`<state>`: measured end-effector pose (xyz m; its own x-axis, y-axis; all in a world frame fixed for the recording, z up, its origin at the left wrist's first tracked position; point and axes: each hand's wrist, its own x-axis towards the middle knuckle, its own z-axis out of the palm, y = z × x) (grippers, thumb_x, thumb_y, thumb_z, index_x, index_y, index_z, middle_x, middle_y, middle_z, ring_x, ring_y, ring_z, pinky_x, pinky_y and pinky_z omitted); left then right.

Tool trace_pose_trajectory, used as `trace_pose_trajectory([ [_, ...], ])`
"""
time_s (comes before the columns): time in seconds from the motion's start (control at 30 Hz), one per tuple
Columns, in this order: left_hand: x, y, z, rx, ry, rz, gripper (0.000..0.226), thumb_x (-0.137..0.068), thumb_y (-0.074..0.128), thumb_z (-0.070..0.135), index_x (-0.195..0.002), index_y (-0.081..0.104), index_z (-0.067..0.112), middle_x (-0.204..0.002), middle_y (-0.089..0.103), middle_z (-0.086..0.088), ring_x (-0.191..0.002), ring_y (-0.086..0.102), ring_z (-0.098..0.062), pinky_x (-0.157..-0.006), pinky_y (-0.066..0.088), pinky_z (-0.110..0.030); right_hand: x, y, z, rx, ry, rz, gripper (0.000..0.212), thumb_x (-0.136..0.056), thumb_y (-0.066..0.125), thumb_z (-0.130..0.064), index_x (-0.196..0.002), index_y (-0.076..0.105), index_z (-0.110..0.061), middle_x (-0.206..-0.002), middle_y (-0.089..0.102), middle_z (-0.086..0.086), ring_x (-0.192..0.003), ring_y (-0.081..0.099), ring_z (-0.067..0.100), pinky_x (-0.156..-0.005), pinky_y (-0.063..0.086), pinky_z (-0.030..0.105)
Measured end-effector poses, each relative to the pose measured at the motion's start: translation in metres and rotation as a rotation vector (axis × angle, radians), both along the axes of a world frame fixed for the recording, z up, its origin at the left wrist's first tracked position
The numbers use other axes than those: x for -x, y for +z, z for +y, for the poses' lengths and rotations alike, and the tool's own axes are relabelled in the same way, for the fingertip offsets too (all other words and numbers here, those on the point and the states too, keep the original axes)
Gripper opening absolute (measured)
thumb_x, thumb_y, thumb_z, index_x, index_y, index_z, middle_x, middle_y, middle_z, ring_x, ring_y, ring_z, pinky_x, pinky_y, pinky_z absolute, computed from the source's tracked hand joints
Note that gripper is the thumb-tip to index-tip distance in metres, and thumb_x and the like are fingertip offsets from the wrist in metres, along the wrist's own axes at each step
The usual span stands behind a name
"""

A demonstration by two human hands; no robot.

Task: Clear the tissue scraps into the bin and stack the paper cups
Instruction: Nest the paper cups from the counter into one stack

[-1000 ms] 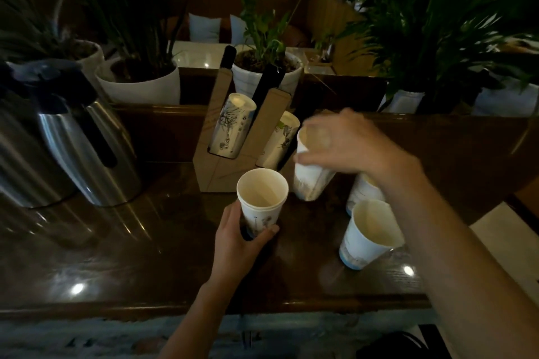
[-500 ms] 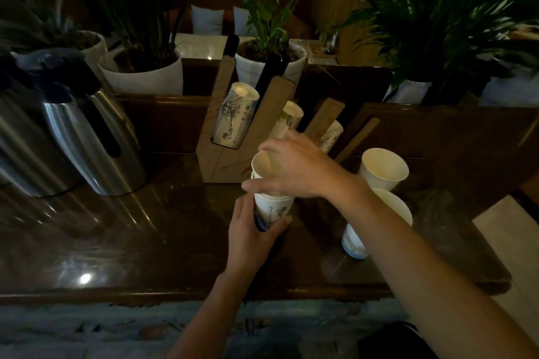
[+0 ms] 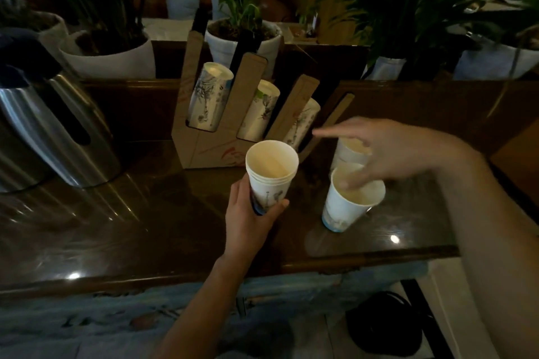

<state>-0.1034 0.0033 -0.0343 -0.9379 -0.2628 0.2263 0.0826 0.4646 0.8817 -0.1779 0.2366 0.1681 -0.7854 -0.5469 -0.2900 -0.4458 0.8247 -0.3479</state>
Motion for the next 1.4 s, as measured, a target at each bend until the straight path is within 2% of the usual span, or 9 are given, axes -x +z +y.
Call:
trace_pose_trajectory([
  [0.23,0.001,-0.001,0.008,0.023,-0.021,-0.005,0.084,-0.070,0.082,0.049,-0.141,0.047,0.021,-0.136,0.052,0.002,-0.124,0.054,-0.011,-0.101,0.054,-0.034,-0.016,-0.031,0.007,-0.199,0.012,-0.060,0.092,-0.072,0.089,-0.032,-0.144,0.036,-0.056,-0.150,0.037,-0.008,-0.140,0.034,0.024,-0.106,0.043,0.052],
  [0.4,0.000,0.002,0.008,0.027,-0.025,-0.018,0.088,-0.066,0.077,0.056,-0.141,0.046,0.021,-0.136,0.052,0.004,-0.122,0.053,-0.008,-0.098,0.054,-0.030,-0.021,0.018,0.010,-0.005,-0.081,0.096,0.078,-0.079,0.082,-0.039,-0.142,0.039,-0.056,-0.142,0.044,-0.004,-0.129,0.045,0.023,-0.097,0.049,0.047],
  [0.57,-0.002,0.005,0.010,0.019,-0.039,-0.029,0.086,-0.069,0.080,0.049,-0.142,0.045,0.019,-0.136,0.051,0.001,-0.124,0.055,-0.012,-0.102,0.056,-0.040,-0.024,0.085,-0.006,0.289,-0.015,0.365,0.074,-0.073,0.065,-0.072,-0.141,0.041,-0.057,-0.129,0.046,-0.016,-0.123,0.047,0.015,-0.093,0.045,0.037],
  [0.67,-0.004,0.008,0.010,0.009,-0.045,-0.031,0.084,-0.070,0.080,0.048,-0.141,0.046,0.019,-0.133,0.053,0.002,-0.123,0.055,-0.012,-0.103,0.055,-0.041,-0.018,0.086,-0.040,0.326,0.092,0.365,0.074,-0.074,0.063,-0.071,-0.143,0.043,-0.053,-0.110,0.042,-0.037,-0.114,0.039,-0.003,-0.087,0.035,0.021],
  [0.73,-0.004,0.009,0.010,0.017,-0.039,-0.034,0.081,-0.071,0.082,0.045,-0.139,0.048,0.019,-0.131,0.054,0.003,-0.121,0.056,-0.012,-0.103,0.055,-0.041,-0.010,0.070,-0.062,0.302,0.119,0.289,0.072,-0.078,0.069,-0.064,-0.144,0.044,-0.049,-0.101,0.036,-0.041,-0.109,0.036,-0.003,-0.081,0.032,0.015],
  [0.93,-0.003,0.009,0.009,0.028,-0.043,-0.012,0.083,-0.072,0.080,0.050,-0.141,0.046,0.019,-0.128,0.054,0.004,-0.117,0.056,-0.009,-0.099,0.055,-0.034,0.004,0.001,-0.092,0.057,0.128,0.167,0.078,-0.080,0.067,-0.068,-0.148,0.039,-0.043,-0.153,0.042,-0.001,-0.139,0.035,0.026,-0.097,0.036,0.041],
  [1.17,0.001,0.005,0.009,0.052,-0.053,0.002,0.084,-0.070,0.076,0.054,-0.141,0.046,0.020,-0.130,0.053,0.008,-0.111,0.050,0.010,-0.088,0.042,-0.005,-0.010,-0.038,-0.095,0.053,0.066,0.245,0.085,-0.081,0.062,-0.072,-0.152,0.035,-0.033,-0.153,0.045,0.002,-0.139,0.039,0.026,-0.095,0.038,0.039],
  [1.33,0.000,0.003,0.007,0.036,-0.048,-0.005,0.085,-0.069,0.077,0.054,-0.140,0.048,0.017,-0.130,0.054,0.004,-0.119,0.054,-0.007,-0.098,0.053,-0.029,0.006,-0.024,-0.066,0.303,-0.029,-0.035,0.070,-0.088,0.063,-0.060,-0.149,0.038,-0.037,-0.148,0.053,-0.002,-0.130,0.054,0.018,-0.097,0.048,0.035],
  [1.4,0.000,0.004,0.006,0.021,-0.056,-0.014,0.086,-0.069,0.077,0.055,-0.141,0.047,0.018,-0.132,0.053,0.004,-0.121,0.053,-0.008,-0.101,0.053,-0.031,0.024,-0.013,-0.039,0.347,-0.146,0.065,0.063,-0.089,0.069,-0.048,-0.145,0.043,-0.036,-0.142,0.058,-0.002,-0.125,0.057,0.017,-0.100,0.050,0.041],
])
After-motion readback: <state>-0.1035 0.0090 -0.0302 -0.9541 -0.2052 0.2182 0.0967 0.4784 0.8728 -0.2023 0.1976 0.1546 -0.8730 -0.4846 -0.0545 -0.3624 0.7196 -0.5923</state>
